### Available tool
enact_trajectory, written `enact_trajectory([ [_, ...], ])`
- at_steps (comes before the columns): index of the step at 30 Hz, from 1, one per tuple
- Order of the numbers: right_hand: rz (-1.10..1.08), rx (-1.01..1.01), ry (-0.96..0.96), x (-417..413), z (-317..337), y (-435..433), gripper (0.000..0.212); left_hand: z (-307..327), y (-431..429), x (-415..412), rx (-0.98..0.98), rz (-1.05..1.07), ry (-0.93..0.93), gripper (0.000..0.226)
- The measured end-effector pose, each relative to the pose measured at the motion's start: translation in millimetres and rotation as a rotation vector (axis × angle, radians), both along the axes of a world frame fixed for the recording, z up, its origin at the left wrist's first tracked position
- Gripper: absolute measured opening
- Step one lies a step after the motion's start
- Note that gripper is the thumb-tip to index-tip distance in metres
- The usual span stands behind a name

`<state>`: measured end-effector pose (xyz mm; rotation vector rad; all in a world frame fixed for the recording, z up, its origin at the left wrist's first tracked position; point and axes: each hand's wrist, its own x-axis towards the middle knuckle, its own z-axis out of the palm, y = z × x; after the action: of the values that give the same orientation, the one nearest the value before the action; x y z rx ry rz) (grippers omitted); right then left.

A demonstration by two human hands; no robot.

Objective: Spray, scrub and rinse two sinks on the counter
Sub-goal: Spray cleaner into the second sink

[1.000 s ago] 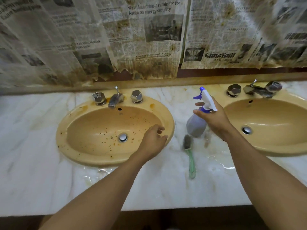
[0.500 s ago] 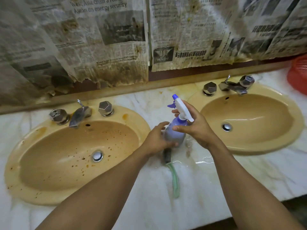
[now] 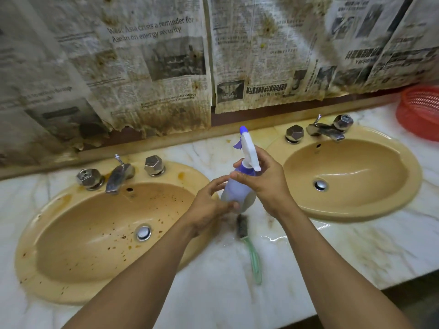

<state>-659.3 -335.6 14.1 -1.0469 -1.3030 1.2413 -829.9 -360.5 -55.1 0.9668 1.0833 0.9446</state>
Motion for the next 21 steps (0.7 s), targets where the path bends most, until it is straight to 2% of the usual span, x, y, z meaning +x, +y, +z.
enact_trajectory([
  [3,0.013,0.025,-0.015,-36,16,-13,0.083,10,-26,-27,-0.109,0.009,-0.182,0.077],
  [7,0.115,0.029,-0.050,-89,26,-36,0.084,17,-65,-71,-0.120,0.034,-0.275,0.076],
  [16,0.305,-0.124,-0.101,-188,19,-88,0.053,12,-155,-154,-0.164,0.080,-0.284,0.062],
  [19,0.317,-0.182,-0.139,-209,9,-98,0.058,16,-175,-169,-0.182,0.108,-0.290,0.055],
  [21,0.325,-0.212,-0.108,-221,4,-105,0.054,18,-184,-179,-0.199,0.117,-0.299,0.051],
])
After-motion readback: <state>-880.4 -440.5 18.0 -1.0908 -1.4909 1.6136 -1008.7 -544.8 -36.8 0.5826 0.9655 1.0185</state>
